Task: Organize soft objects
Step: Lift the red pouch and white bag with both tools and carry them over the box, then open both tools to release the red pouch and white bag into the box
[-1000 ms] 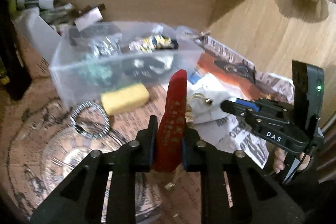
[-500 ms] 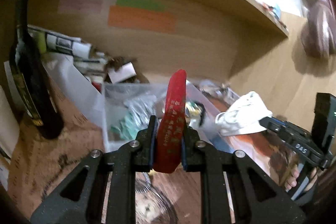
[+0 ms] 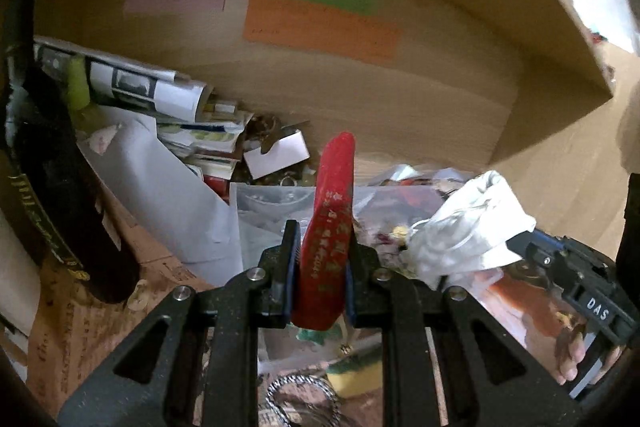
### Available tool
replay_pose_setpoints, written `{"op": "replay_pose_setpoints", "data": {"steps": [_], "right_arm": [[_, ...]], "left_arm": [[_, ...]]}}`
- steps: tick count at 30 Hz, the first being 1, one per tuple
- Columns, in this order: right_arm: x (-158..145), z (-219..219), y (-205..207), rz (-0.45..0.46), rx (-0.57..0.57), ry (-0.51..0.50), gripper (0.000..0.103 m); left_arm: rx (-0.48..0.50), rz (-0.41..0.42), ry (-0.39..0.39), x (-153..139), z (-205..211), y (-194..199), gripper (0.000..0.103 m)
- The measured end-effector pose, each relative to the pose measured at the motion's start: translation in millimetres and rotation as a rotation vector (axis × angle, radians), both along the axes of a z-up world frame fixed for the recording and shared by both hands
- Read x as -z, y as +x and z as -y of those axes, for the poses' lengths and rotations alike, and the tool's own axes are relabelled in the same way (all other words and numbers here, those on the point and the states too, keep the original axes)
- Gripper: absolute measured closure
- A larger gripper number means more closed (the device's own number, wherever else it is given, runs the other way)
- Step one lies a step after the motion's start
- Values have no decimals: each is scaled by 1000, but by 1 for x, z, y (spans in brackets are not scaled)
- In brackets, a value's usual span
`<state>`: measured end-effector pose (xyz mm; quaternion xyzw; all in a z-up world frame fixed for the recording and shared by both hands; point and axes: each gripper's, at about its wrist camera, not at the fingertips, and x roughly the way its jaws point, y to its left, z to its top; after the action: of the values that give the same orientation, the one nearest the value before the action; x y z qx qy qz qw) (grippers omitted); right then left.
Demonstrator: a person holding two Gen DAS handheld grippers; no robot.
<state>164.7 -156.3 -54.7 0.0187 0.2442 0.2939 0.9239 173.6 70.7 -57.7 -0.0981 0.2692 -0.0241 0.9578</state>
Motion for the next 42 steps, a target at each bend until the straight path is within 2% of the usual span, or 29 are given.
{"op": "replay_pose_setpoints", "data": {"steps": [8, 14, 16, 18, 20, 23, 29, 34, 37, 42], "right_arm": [[30, -28, 30, -97, -49, -92, 91], [46, -34, 40, -151, -37, -127, 88], [48, -32, 40, -159, -32, -133, 85], [47, -32, 38, -153, -23, -140, 76], [45, -31, 36, -137, -9, -151, 58], [42, -27, 31, -111, 9, -158, 46], [26, -20, 13, -63, 9, -133, 37], [15, -22, -10, -40, -40, -107, 35], [17, -29, -22, -51, -83, -97, 28], [31, -48, -33, -83, -142, -126, 28]], "left_arm": [[30, -131, 8, 35, 2, 30, 85], [41, -153, 41, 39, 10, 28, 84], [37, -154, 45, 38, 11, 26, 70], [26, -142, 47, 35, 10, 21, 57], [24, -129, 45, 32, 8, 16, 53], [16, -96, 32, 24, 6, 2, 43], [10, -33, 35, 5, 2, -28, 33], [12, -17, 46, 0, 1, -48, 20], [21, -32, 64, 6, 2, -58, 19], [29, -83, 85, 24, 1, -68, 19]]}}
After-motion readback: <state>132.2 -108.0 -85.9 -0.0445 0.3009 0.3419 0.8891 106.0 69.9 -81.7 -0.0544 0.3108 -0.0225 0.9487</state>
